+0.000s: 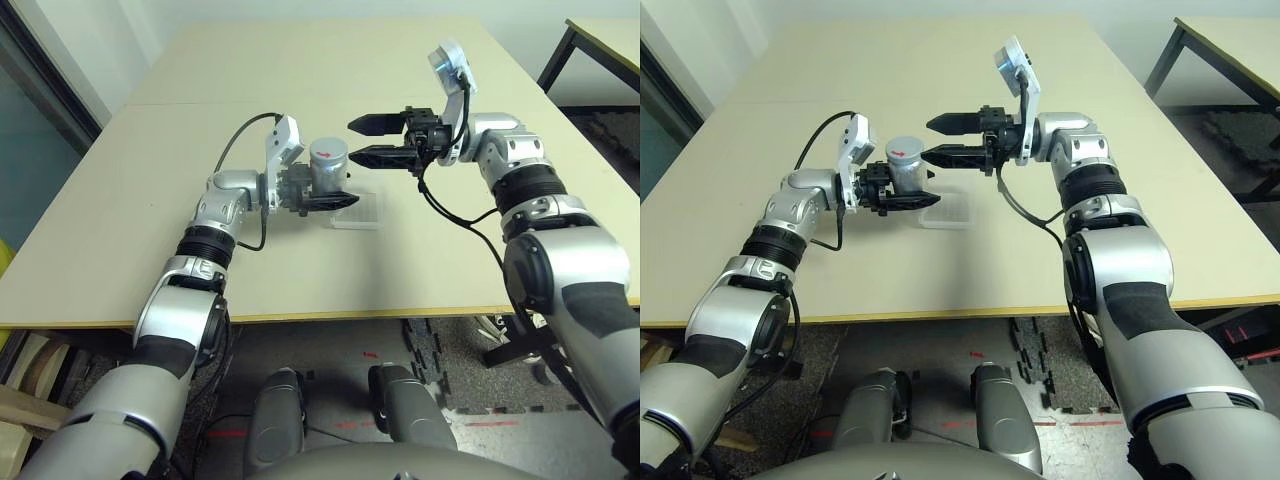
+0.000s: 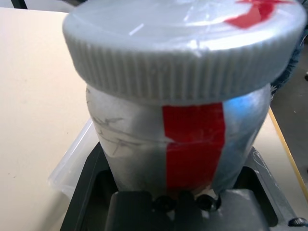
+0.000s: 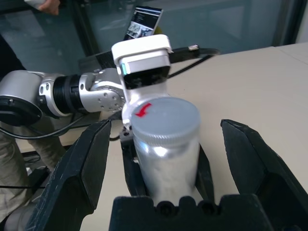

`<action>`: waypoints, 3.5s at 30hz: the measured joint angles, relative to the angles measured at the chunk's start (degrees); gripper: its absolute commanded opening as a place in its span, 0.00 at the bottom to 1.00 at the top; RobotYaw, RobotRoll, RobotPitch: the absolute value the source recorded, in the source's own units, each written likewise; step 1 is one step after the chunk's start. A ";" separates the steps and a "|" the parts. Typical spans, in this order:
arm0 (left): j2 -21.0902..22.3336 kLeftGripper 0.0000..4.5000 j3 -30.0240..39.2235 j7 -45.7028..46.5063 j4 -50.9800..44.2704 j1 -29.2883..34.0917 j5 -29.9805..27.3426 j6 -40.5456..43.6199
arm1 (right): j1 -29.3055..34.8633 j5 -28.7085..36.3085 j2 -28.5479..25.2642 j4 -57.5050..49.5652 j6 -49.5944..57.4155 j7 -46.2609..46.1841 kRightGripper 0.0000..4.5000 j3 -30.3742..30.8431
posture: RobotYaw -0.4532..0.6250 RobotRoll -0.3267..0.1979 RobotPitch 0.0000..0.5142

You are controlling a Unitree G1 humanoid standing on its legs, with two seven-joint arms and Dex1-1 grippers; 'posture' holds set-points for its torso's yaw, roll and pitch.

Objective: Pour the medicine from the bottle into the box.

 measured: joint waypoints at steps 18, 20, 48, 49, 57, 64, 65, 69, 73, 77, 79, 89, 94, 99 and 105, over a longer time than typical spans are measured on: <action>-0.33 0.60 -0.01 0.00 0.06 -0.36 0.01 -0.04 | -0.01 -0.05 2.97 -0.13 -1.59 -3.32 1.00 0.58 | 0.25 0.62 0.14; -0.33 0.60 -0.01 0.00 0.06 -0.35 0.01 -0.04 | -0.02 -0.05 3.06 -0.11 -1.77 -3.76 1.00 0.63 | 0.25 0.62 0.14; -0.21 0.60 -0.01 0.69 0.08 -0.64 0.06 0.08 | -6.18 11.36 -0.76 2.16 12.68 -23.05 0.57 -14.29 | 0.25 0.62 0.12; -0.17 0.60 0.00 1.01 0.08 -0.64 0.06 0.07 | -5.79 10.49 -1.36 2.31 11.28 -26.14 0.57 -14.17 | 0.25 0.62 0.12; 2.29 0.60 0.87 3.46 0.23 -0.41 0.12 -0.51 | 4.40 2.64 -8.13 2.73 2.97 -41.62 0.57 -11.30 | 0.24 0.62 0.12; 2.68 0.60 1.17 5.06 0.73 -0.41 0.36 -1.10 | 11.89 -2.45 -11.52 1.37 -0.51 -48.76 0.57 -8.46 | 0.23 0.62 0.12; 2.70 0.60 1.19 5.19 0.78 -0.41 0.40 -1.12 | 12.67 -2.75 -11.55 1.13 -0.65 -49.48 0.57 -8.09 | 0.22 0.62 0.12; 2.70 0.60 1.20 5.58 1.31 -0.42 0.54 -1.58 | 15.24 -3.50 -11.51 0.84 -1.10 -52.97 0.57 -7.88 | 0.22 0.62 0.12; 2.69 0.60 1.21 6.21 2.56 -0.52 0.89 -1.95 | 15.59 -4.51 -11.51 0.85 -1.67 -55.33 0.57 -7.48 | 0.22 0.62 0.12; 2.70 0.60 1.22 6.64 2.79 -0.82 1.14 -2.45 | 15.68 -5.14 -11.51 1.51 -2.57 -56.14 0.57 -6.64 | 0.23 0.62 0.11; 2.70 0.60 1.23 6.83 2.86 -0.84 1.20 -2.63 | 15.68 -5.20 -11.51 2.37 -2.90 -56.42 0.57 -6.29 | 0.23 0.62 0.11; 2.94 0.60 1.25 7.42 2.95 -0.84 1.32 -2.82 | 15.68 -6.38 -10.83 4.34 -3.32 -56.21 0.96 -5.23 | 0.23 0.62 0.12; 3.23 0.60 1.25 7.54 2.97 -0.84 1.36 -2.83 | 15.68 -6.38 -10.41 4.70 -3.35 -55.73 1.00 -5.23 | 0.23 0.62 0.12; 3.37 0.60 1.25 7.61 3.41 -0.93 1.56 -3.09 | 15.68 -6.35 -10.42 4.70 -3.81 -54.91 1.00 -5.28 | 0.23 0.62 0.12; 4.15 0.60 1.24 8.79 5.81 -3.02 3.34 -4.49 | 15.66 -6.37 -11.57 3.35 -4.25 -47.21 1.00 -4.05 | 0.23 0.62 0.11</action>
